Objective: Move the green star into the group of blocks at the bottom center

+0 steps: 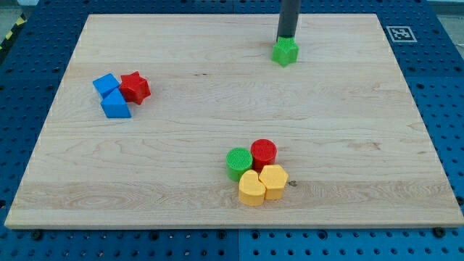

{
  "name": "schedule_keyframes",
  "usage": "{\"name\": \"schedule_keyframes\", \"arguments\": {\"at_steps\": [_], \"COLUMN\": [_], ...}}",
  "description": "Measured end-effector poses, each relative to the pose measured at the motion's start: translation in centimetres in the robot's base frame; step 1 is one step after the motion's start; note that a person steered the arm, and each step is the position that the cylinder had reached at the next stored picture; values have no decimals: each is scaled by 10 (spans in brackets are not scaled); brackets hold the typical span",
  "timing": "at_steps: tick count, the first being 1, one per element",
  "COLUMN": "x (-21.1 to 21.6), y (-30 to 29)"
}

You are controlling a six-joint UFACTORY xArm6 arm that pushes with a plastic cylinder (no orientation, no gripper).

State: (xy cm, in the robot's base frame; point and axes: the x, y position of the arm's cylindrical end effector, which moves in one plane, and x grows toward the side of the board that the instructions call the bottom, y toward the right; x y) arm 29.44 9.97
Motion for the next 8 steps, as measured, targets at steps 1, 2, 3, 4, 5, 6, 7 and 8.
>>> {"name": "schedule_keyframes", "arguments": {"at_steps": [1,2,3,4,5,6,7,8], "x": [55,107,155,173,166,137,135,151], "y": [2,2,2,-3,-29,-41,-48,-50]}}
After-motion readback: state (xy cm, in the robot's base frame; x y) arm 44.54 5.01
